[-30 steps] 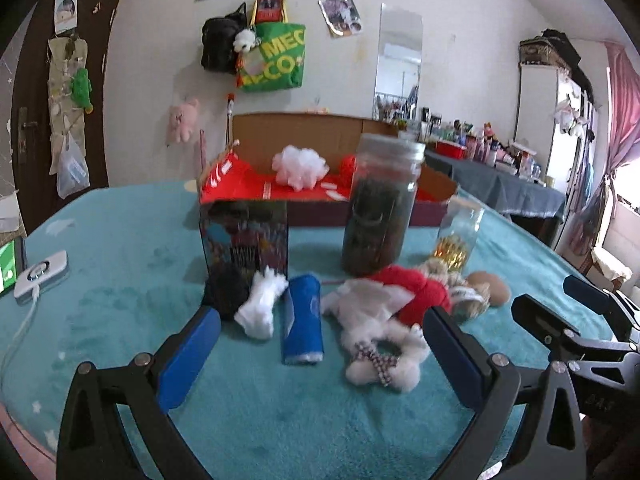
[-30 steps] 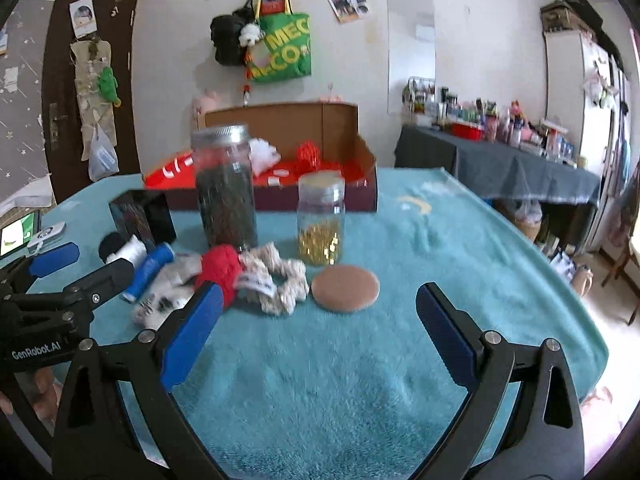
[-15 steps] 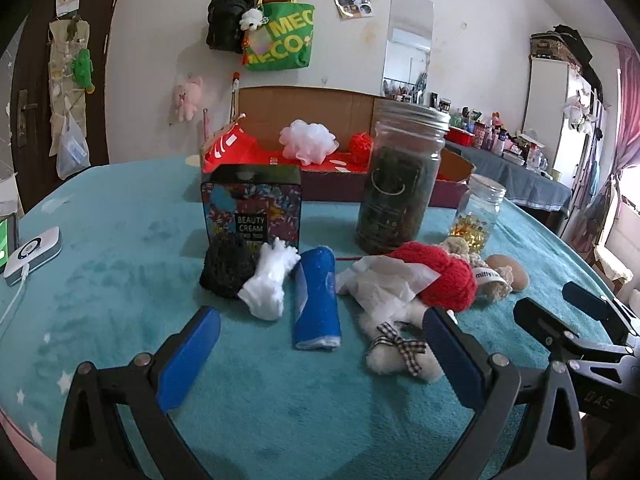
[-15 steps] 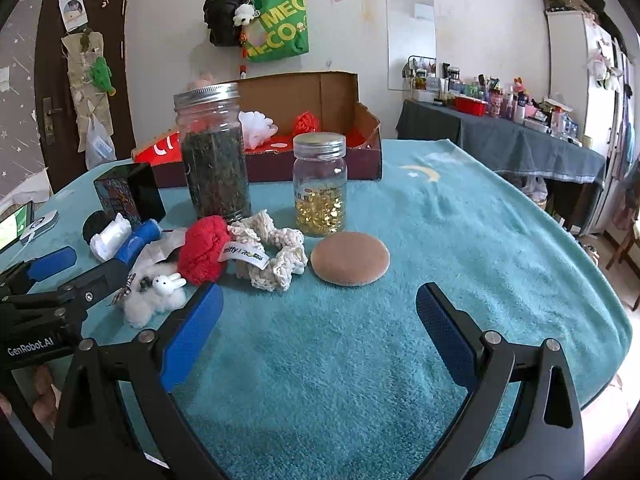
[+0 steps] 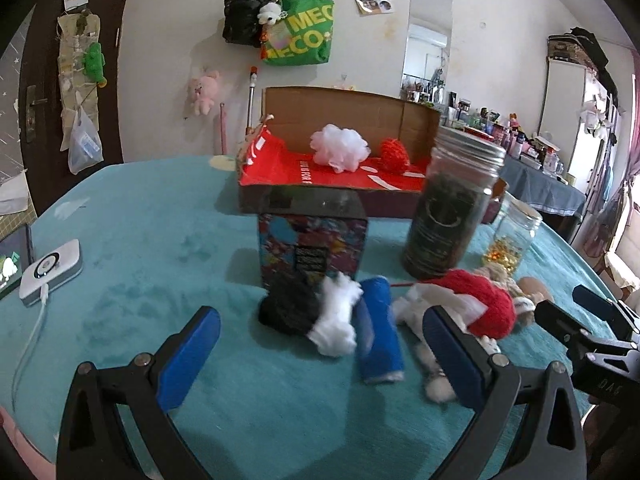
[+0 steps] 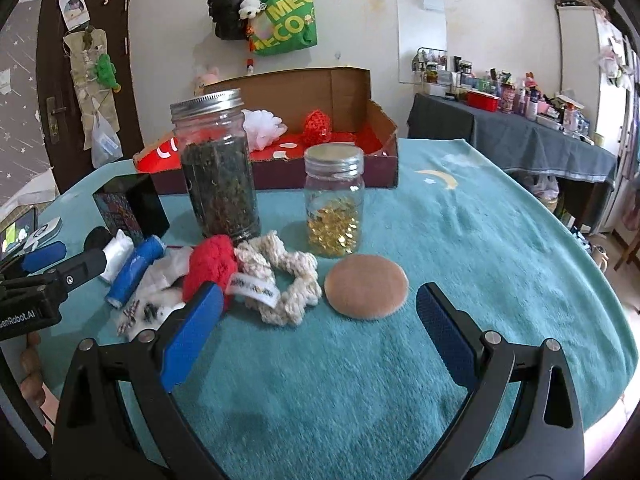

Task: Organize soft objects
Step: 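Withdraw both tools from the box back toward the remaining soft items, then grasp the black fuzzy ball with the left tool while the right tool grasps the cork coaster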

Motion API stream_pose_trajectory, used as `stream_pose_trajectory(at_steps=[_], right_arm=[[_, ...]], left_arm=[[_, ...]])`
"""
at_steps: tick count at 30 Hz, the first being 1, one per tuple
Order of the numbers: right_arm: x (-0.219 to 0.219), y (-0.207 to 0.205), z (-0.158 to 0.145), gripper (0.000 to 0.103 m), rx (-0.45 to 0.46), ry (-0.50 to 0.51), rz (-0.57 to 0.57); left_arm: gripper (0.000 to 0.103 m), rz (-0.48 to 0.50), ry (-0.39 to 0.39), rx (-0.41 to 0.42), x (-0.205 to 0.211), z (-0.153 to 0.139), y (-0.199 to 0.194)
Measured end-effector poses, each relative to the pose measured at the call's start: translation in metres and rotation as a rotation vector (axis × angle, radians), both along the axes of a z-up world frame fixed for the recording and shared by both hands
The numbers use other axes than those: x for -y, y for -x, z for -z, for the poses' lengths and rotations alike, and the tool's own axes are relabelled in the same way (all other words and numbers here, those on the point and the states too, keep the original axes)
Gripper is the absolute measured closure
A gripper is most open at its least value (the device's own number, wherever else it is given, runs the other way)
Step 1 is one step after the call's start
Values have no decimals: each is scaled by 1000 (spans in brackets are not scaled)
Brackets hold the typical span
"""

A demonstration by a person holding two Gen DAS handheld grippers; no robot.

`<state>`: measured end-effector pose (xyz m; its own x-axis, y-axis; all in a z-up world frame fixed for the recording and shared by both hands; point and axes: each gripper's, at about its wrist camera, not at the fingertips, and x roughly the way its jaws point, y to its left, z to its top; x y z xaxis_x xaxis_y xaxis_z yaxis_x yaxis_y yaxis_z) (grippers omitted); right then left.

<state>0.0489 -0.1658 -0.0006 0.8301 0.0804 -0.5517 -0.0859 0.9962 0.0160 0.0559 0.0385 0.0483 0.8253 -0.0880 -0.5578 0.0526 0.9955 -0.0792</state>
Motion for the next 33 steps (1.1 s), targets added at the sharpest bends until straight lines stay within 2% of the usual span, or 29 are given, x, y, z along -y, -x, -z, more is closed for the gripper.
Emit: stream_pose_trajectory(at_steps=[11, 14, 15, 16, 17, 18, 20, 21, 22, 23, 25, 29, 33], right_arm=[[-3, -39, -9, 4, -81, -36, -37], [2, -52, -9, 6, -128, -74, -59], [2, -56, -9, 9, -145, -83, -67], [2, -60, -7, 19, -165, -92, -82], [2, -64, -5, 24, -191, -104, -100], [1, -68, -2, 25, -215, -112, -116], [-3, -74, 1, 34, -244, -113, -151], [-5, -75, 2, 34, -253, -102, -155], [-5, -76, 2, 35, -256, -101, -157], [-5, -77, 2, 49, -264, -108, -168], [-3, -81, 6, 71, -305, -133, -191], [-9, -76, 6, 80, -283, -85, -221], [-6, -70, -1, 89, -252, -97, -221]], left_arm=[[1, -4, -36, -41, -26, -6, -28], [10, 10, -46, -58, -29, -4, -35], [15, 19, -45, -69, -30, -3, -37], [21, 30, -42, -82, -30, -1, -39], [24, 42, -34, -96, -30, 2, -41], [30, 52, -27, -107, -30, 4, -43], [48, 81, -14, -130, -29, 9, -44], [66, 97, -8, -142, -28, 11, -45], [77, 111, -1, -150, -27, 13, -45], [77, 124, 6, -150, -26, 13, -44], [80, 127, -6, -138, -25, 11, -42], [81, 137, -1, -130, -25, 6, -36], [81, 143, -14, -92, -20, -8, -29]])
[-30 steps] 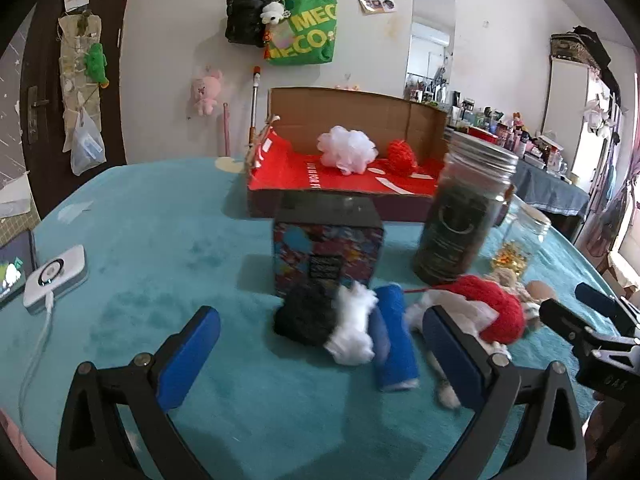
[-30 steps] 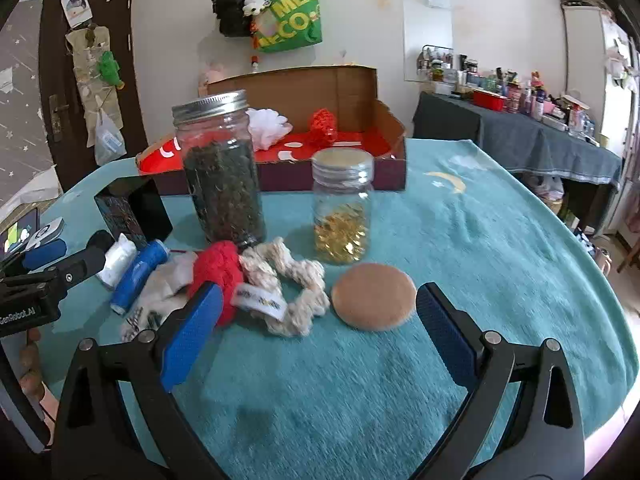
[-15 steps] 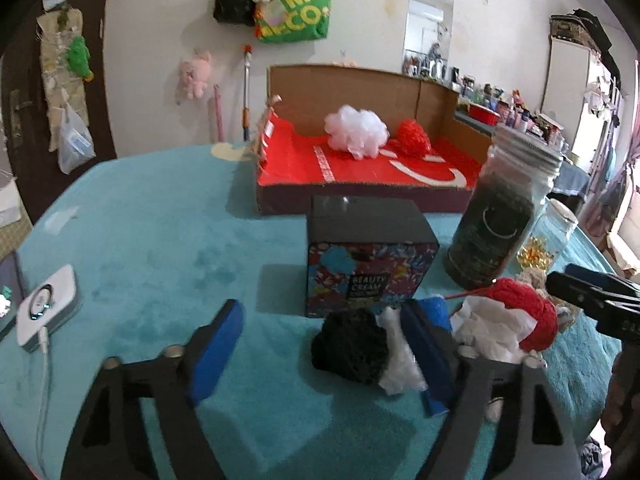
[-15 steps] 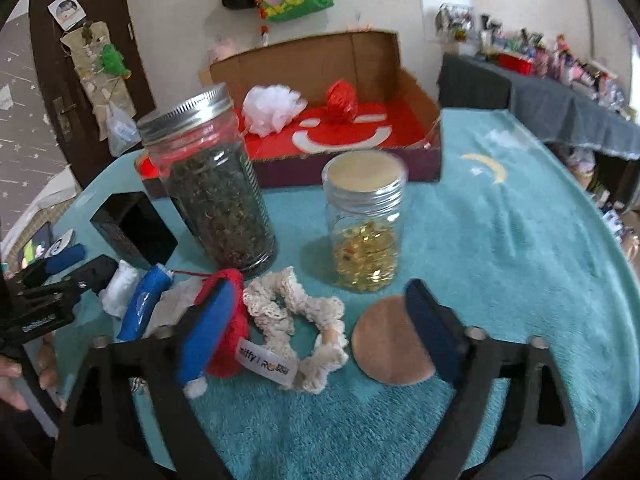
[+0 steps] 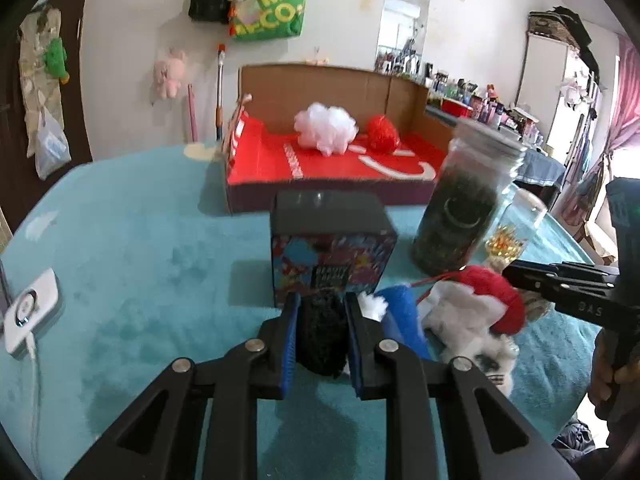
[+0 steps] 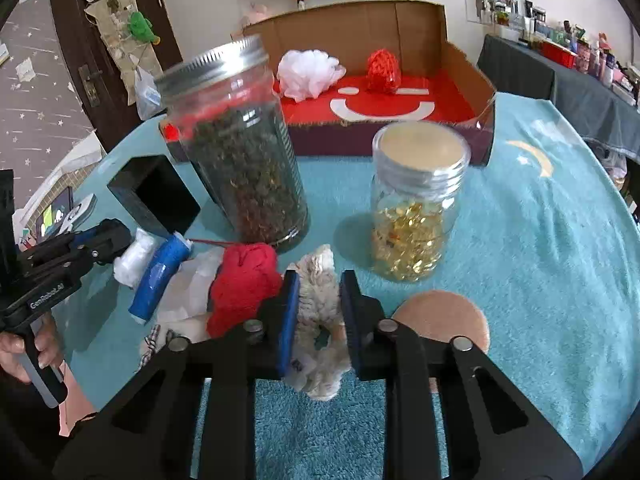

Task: Organize soft objects
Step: 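Grasp the black fuzzy ball with the left tool while the right tool grasps the cork coaster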

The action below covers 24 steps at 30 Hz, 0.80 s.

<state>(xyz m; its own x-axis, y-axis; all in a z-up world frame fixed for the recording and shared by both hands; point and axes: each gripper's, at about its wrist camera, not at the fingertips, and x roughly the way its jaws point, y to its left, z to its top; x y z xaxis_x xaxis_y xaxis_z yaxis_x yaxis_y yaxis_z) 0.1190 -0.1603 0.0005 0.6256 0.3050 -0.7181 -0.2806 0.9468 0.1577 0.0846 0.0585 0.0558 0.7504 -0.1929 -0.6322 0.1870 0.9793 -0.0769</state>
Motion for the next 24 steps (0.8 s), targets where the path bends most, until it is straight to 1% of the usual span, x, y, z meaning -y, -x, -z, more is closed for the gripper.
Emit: stream_pose_trajectory(at_steps=[1, 5, 7, 9, 12, 17, 18, 19, 21, 22, 23, 24], right_arm=[[3, 1, -3, 99, 7, -8, 9], [8, 1, -6, 99, 8, -11, 9], [10, 2, -7, 99, 10, -14, 3], [10, 5, -8, 99, 9, 9, -1], [14, 6, -10, 98, 7, -17, -23], [18, 12, -12, 96, 9, 41, -37], [20, 13, -11, 95, 9, 48, -31], [22, 14, -10, 92, 9, 50, -28], [27, 16, -9, 85, 8, 53, -10], [29, 16, -8, 76, 9, 53, 1], [30, 17, -7, 59, 12, 52, 10], [32, 18, -7, 46, 23, 53, 21]], left_arm=[[81, 5, 0, 10, 1, -3, 1], [81, 34, -1, 36, 10, -12, 3], [81, 42, 0, 33, 14, -11, 2], [81, 49, 13, 24, 15, -9, 1], [80, 64, 30, 14, 16, -7, 2], [78, 103, 37, 9, 24, -5, 8], [74, 115, 39, 9, 27, -4, 9], [72, 125, 40, 9, 30, -3, 10], [63, 144, 33, 10, 36, 0, 12], [59, 148, 28, 11, 39, 2, 12], [57, 150, 23, 8, 41, 5, 11], [56, 150, 22, 3, 42, 6, 11]])
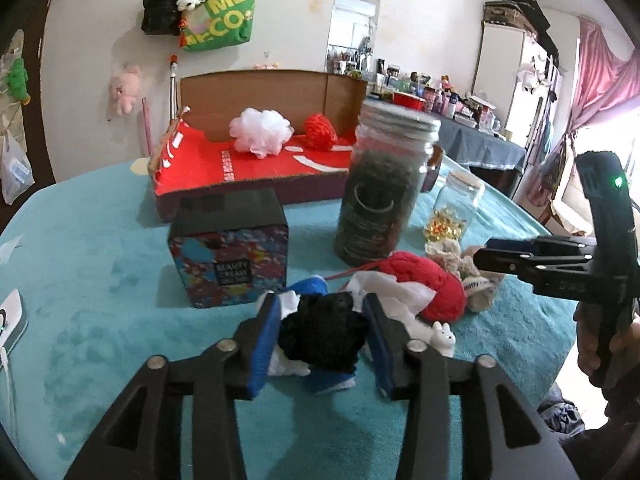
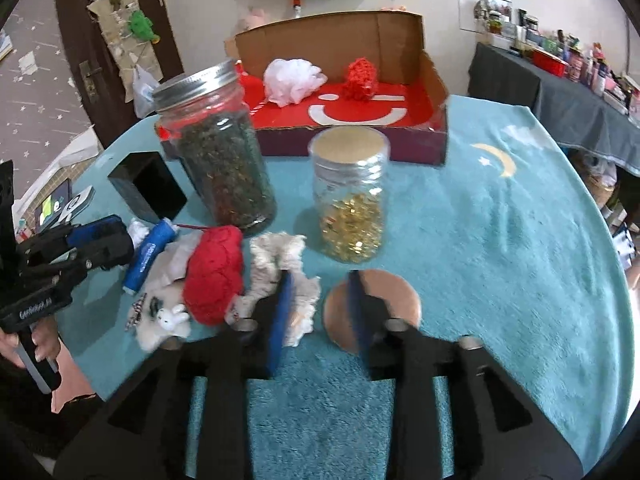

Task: Organize soft objects
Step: 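Grasp the black fuzzy ball with the left tool while the right tool grasps the cork coaster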

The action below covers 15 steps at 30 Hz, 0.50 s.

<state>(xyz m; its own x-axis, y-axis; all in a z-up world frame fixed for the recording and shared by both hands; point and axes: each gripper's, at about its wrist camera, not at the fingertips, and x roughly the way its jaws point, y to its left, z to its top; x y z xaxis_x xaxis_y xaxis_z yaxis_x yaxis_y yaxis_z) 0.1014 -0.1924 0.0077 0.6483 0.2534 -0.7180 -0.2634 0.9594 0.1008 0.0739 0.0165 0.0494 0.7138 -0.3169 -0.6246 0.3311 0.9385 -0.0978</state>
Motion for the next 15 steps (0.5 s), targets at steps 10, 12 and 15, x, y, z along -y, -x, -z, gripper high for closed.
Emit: stream_pose_trajectory(at_steps=[10, 12, 15], right_arm=[[17, 6, 9, 26, 23, 109, 56], [20, 6, 13, 26, 9, 118, 51], [19, 2, 18, 26, -5, 135, 45]], left_arm=[[49, -14, 1, -21, -1, 10, -1], [49, -14, -1, -22, -1, 11, -2], [49, -13, -2, -26, 0, 12, -2]])
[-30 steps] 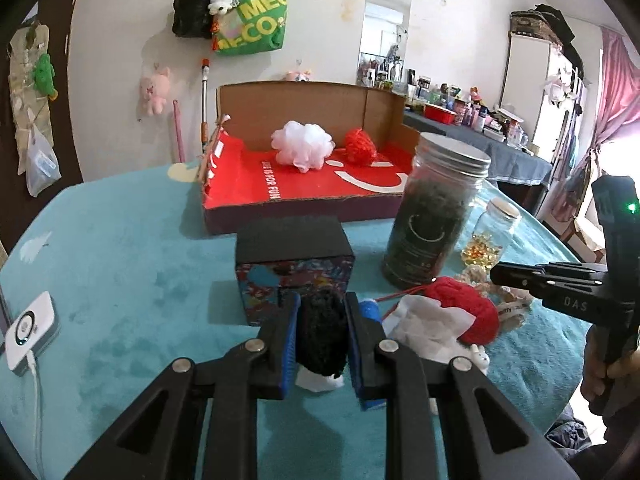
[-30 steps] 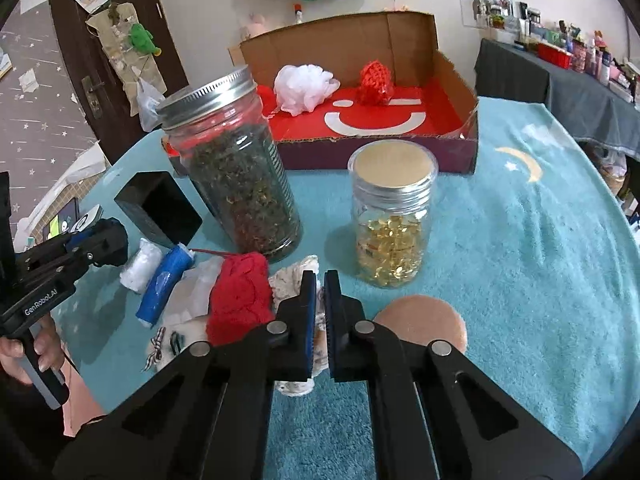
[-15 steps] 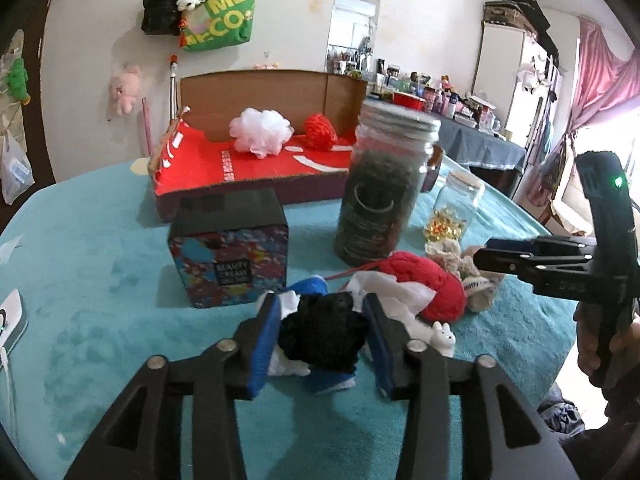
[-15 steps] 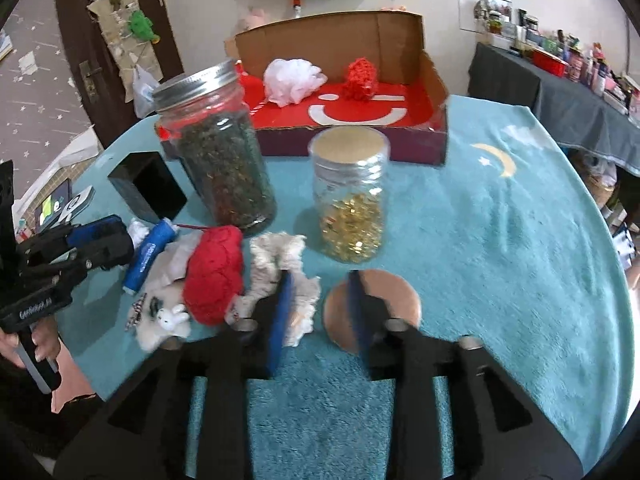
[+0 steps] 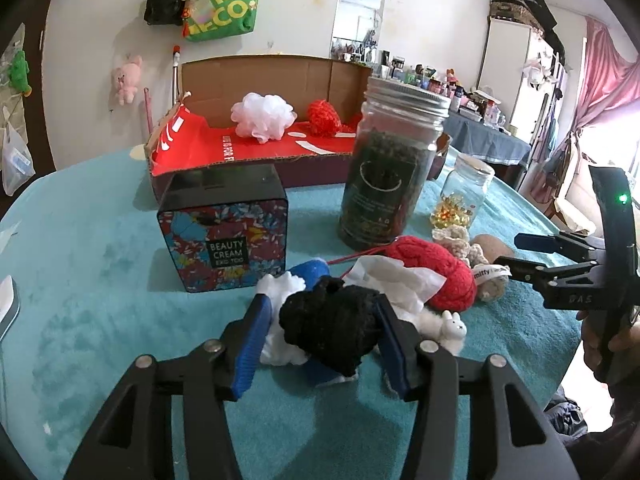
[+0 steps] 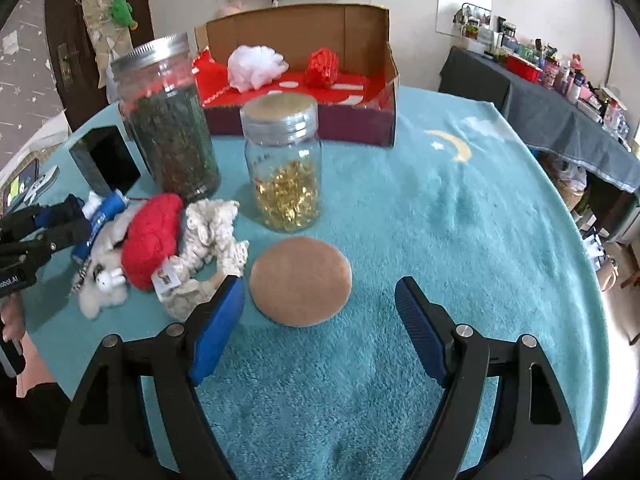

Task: Organize soft objects
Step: 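Grasp the black fuzzy ball with the left tool while the right tool grasps the cork coaster, then lift both held items and carry them toward the cardboard box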

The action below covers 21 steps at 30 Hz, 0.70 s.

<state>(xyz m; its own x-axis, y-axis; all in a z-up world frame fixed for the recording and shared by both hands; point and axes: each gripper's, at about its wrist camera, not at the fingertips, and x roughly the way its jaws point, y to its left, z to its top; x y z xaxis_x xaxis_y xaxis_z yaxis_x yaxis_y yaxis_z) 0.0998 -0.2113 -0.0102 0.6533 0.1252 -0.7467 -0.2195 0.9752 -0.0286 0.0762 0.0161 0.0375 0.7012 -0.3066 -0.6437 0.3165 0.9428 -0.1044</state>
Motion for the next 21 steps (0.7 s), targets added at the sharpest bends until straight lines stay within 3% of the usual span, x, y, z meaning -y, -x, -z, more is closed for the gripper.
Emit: stream_pose_trajectory(at_steps=[2, 4, 5, 6, 7, 8, 9, 13, 21], right_arm=[[-4, -4, 1, 26, 4, 18, -6], [-7, -7, 2, 28, 4, 27, -12], [-9, -7, 2, 48, 3, 18, -26], [-10, -8, 3, 59, -2, 2, -38], [-10, -6, 2, 61, 10, -4, -42], [-12, -4, 1, 77, 13, -11, -53], [-13, -2, -1, 83, 18, -23, -57], [-21, 10, -25, 84, 87, -65, -79], [-59, 16, -43, 84, 95, -120, -214]], left_arm=[[51, 0, 0, -1, 1, 0, 0], [65, -1, -2, 2, 1, 0, 0], [67, -2, -4, 5, 1, 0, -1], [71, 0, -2, 5, 0, -1, -1], [73, 1, 3, 7, 0, -2, 0], [75, -1, 9, 16, 0, -5, 2], [75, 1, 15, 27, 0, -9, 4], [76, 43, 18, 67, 9, -25, 9], [76, 158, 40, 72, 37, -35, -2]])
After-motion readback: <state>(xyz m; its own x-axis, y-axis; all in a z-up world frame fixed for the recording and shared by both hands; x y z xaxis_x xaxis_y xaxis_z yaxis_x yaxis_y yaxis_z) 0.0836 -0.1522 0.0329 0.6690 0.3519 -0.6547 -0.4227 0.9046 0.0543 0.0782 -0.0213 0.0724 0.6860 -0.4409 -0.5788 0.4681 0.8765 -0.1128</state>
